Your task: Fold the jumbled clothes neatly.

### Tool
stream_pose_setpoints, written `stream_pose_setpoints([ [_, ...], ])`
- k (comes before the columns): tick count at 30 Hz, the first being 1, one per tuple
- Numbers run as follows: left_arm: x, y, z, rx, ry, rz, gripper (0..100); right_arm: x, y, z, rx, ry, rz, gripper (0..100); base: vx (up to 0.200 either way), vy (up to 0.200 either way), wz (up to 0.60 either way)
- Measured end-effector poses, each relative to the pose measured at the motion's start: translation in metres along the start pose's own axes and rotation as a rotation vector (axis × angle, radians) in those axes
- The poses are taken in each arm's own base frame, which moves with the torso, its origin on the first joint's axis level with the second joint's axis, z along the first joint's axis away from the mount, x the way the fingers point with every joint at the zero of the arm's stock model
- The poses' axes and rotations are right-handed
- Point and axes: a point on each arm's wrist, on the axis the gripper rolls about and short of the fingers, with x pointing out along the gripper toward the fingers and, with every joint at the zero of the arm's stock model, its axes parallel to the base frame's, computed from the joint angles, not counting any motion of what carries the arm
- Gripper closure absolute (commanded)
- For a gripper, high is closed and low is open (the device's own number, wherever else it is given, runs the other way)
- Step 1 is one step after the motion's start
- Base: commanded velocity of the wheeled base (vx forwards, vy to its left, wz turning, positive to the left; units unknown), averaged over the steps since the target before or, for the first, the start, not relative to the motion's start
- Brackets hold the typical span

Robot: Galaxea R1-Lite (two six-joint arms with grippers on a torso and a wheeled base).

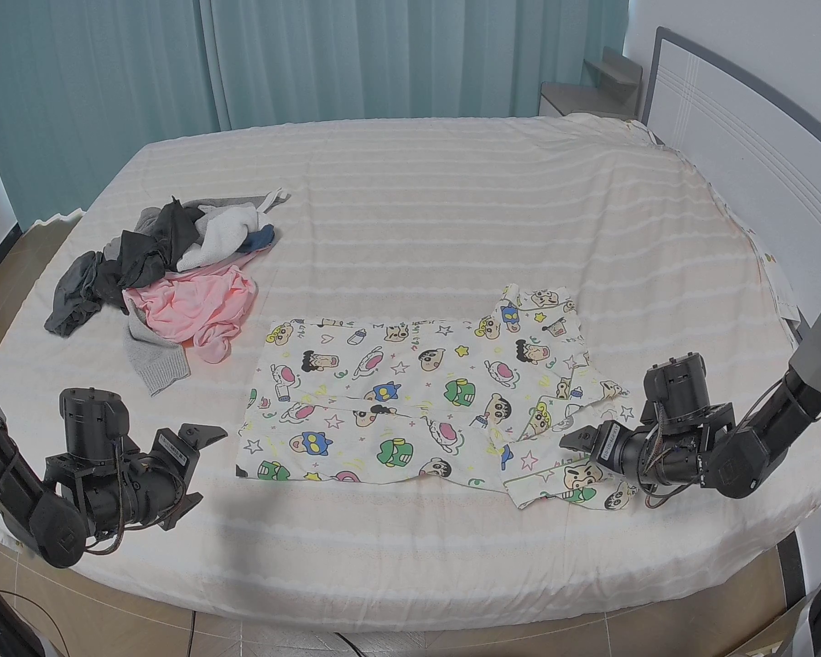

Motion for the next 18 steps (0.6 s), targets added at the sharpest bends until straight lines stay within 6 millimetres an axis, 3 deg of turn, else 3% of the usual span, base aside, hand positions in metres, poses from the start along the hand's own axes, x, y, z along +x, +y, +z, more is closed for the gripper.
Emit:
stream_pose_setpoints([
  [9, 0.000, 0.000, 0.000, 0.000, 0.000, -0.001, 0, 0.017, -0.005, 0.001, 0.008, 0.010, -0.020, 0, 0.000, 0.000, 0.00],
  [18, 0.000, 0.000, 0.000, 0.001, 0.001, 0.000, 0, 0.021, -0.013, 0.005, 0.021, 0.007, -0.042, 0, 0.000, 0.000, 0.00],
])
